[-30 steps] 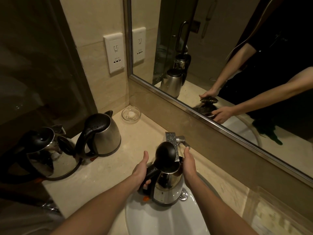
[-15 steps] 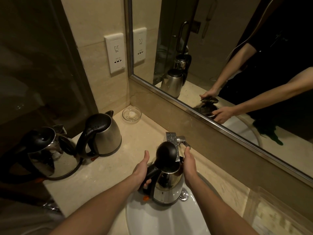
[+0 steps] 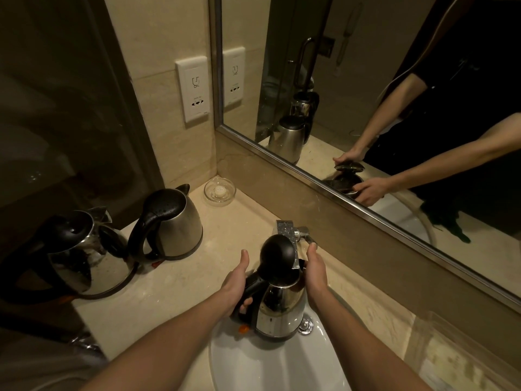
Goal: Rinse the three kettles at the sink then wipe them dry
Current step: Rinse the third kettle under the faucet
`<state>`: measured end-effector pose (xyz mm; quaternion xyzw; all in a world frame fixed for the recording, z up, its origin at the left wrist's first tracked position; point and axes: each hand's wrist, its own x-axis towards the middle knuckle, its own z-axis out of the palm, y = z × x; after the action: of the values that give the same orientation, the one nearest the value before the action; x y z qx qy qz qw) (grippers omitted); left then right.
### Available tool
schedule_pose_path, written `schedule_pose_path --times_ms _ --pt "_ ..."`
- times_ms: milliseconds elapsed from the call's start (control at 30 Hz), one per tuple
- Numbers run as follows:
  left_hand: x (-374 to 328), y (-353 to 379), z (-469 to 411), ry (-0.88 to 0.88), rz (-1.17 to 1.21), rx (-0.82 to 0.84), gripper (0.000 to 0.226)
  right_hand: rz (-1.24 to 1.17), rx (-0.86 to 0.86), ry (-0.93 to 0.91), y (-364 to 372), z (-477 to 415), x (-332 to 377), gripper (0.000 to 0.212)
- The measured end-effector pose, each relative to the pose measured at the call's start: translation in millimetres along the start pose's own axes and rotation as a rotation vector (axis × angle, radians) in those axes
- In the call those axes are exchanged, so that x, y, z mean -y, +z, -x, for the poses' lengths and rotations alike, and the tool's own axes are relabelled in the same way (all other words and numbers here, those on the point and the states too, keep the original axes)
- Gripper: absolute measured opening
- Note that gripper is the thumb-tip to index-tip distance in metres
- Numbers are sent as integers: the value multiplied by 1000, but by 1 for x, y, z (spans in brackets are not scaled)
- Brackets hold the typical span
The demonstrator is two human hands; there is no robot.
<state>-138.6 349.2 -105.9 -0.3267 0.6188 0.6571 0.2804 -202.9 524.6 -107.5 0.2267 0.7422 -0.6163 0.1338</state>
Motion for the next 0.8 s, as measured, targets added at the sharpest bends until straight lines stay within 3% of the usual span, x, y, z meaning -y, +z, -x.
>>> schedule_pose_path --times_ms 800 --pt "2 0 0 2 15 23 83 -6 7 17 1 -2 0 66"
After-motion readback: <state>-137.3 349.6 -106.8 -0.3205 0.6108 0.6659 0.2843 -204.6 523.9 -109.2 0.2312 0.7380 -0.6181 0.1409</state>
